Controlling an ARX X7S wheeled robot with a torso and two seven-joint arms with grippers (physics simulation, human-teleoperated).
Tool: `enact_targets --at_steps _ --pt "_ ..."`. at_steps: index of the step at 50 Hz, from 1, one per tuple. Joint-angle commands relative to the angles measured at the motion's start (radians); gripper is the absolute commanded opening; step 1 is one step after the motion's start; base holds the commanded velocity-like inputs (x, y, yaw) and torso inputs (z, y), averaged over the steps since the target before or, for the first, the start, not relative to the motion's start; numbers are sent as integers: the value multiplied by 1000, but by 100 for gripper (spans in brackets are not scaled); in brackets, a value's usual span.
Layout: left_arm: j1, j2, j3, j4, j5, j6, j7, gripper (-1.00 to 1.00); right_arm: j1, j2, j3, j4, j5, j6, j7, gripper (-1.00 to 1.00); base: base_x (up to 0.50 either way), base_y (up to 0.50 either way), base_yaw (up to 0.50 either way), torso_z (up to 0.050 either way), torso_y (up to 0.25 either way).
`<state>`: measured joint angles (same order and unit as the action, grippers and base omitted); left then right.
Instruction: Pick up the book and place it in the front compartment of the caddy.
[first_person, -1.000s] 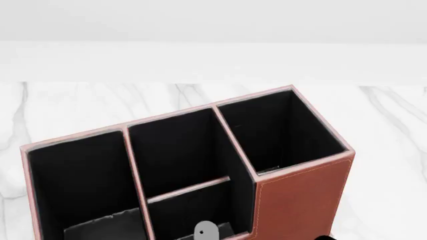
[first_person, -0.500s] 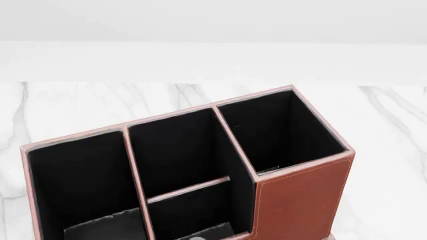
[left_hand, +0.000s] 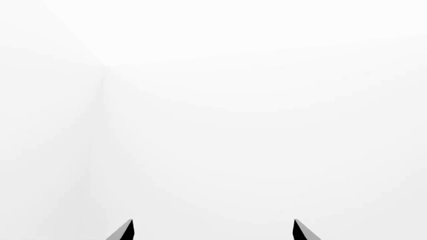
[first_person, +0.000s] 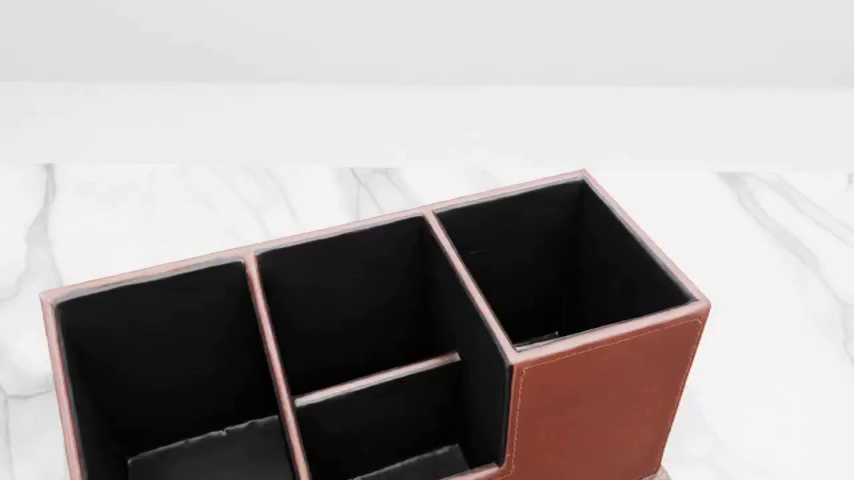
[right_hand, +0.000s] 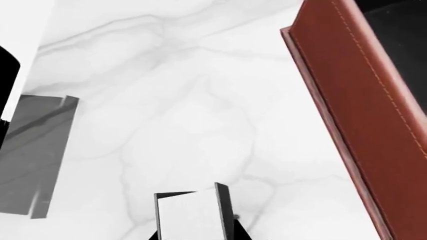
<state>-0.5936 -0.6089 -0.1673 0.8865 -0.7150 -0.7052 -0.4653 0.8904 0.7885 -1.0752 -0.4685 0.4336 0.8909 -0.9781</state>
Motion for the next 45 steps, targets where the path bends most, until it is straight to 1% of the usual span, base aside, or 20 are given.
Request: enact_targets --at_steps 1,9,14,16,24,29,45 --pt "6 11 -16 6 9 1 13 100 -8 -2 -2 2 -33 -1 -8 -100 0 0 0 0 0" --pt "9 7 -20 4 6 3 10 100 26 8 15 -22 -20 26 -17 -100 0 0 0 0 0" --pt "8 5 -17 4 5 3 9 100 75 12 61 -53 25 78 -30 -100 0 0 -1 0 0" --pt "6 3 -19 4 2 2 7 100 112 12 104 -73 59 109 -36 -100 0 0 0 0 0" --pt "1 -2 -21 7 -6 -3 2 100 225 10 164 -127 109 191 -61 -100 0 0 0 0 1" --pt "-2 -4 -22 7 -12 -5 -1 100 329 8 203 -153 138 246 -96 -100 0 0 0 0 0" --pt "-4 -6 -12 8 -16 -1 -6 100 616 -17 217 -154 148 348 -200 -100 0 0 0 0 1"
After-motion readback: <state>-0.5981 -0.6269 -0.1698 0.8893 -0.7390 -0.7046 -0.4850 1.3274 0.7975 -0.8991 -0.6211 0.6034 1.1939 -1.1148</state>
